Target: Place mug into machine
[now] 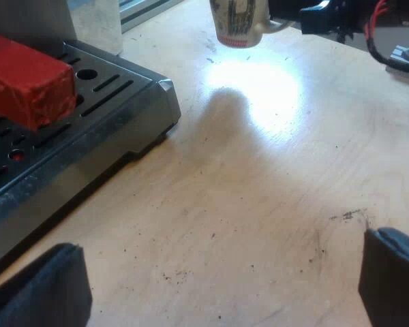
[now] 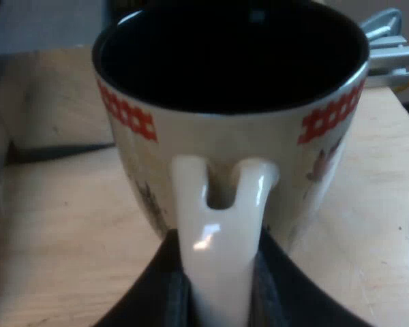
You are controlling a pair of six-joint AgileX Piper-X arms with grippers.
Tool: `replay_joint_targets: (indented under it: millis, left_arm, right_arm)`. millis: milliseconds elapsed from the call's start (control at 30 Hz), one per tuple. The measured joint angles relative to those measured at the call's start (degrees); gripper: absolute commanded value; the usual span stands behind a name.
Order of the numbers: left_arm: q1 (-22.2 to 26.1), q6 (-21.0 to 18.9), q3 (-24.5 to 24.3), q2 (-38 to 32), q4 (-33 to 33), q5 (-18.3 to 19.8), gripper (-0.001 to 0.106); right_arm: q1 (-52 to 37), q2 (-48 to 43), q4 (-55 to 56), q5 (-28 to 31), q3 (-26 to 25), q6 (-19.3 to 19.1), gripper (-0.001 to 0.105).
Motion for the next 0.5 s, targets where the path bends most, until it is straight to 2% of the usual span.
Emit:
replay_joint_targets:
  millis: [67, 233, 267, 400, 500]
  left_arm:
    - [0.00, 0.00, 0.00, 0.00, 0.00, 0.00, 0.082]
    - [0.00, 0.00, 0.00, 0.00, -0.18, 0.00, 0.082]
    - [0.00, 1.38, 0.57, 0.00, -0.90, 0.00, 0.082]
    - [0.00, 2.38, 2.53, 0.00, -4.05, -2.98, 0.082]
    - [0.00, 2.62, 3.56, 0.00, -5.66, -5.87, 0.082]
  right_arm:
    - [1.07, -1.51, 0.68, 0.78, 0.00, -0.35, 0.000]
    - [5.68, -12.12, 7.57, 2.62, 0.13, -1.58, 0.000]
    - [6.25, -13.89, 9.11, 2.79, 0.13, -1.69, 0.000]
    - [9.19, -20.41, 14.27, 3.41, 0.13, -1.81, 0.000]
    - [9.51, -21.28, 14.81, 3.41, 0.13, -1.82, 0.000]
